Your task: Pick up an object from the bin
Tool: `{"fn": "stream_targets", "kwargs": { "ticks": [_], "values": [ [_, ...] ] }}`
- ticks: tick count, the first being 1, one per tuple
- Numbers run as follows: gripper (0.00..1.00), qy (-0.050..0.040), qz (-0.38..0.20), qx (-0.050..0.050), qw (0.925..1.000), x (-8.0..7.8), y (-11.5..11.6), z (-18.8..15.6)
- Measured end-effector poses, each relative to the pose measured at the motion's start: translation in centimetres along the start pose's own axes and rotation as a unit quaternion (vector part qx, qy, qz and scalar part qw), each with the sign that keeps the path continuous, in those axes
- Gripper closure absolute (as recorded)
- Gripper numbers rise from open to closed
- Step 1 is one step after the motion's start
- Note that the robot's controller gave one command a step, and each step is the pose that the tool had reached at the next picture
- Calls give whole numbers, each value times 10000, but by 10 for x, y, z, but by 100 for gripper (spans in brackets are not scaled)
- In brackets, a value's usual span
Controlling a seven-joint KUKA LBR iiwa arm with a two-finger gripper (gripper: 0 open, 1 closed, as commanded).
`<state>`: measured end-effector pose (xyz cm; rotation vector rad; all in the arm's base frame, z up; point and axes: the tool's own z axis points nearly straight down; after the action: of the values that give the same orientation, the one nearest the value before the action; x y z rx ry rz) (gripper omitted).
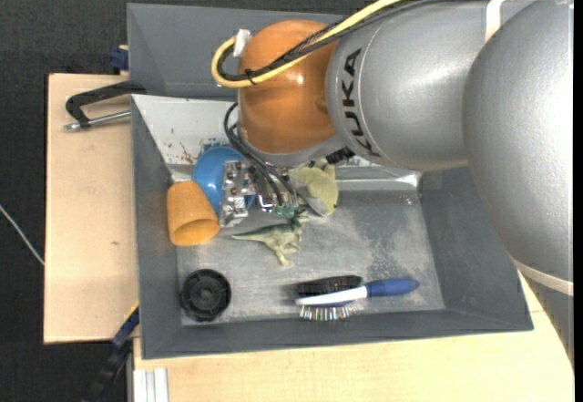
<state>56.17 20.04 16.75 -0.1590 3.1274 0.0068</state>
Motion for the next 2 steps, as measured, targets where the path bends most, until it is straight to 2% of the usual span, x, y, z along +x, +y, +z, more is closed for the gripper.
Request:
{"fn": "stream_targets", "kwargs": {
  "ticks": [1, 2],
  "values": [
    [100, -13, -55, 2, 10000, -1, -5, -61],
    [100, 4, -1472, 0, 9891, 12, 4, -97]
  ]
}}
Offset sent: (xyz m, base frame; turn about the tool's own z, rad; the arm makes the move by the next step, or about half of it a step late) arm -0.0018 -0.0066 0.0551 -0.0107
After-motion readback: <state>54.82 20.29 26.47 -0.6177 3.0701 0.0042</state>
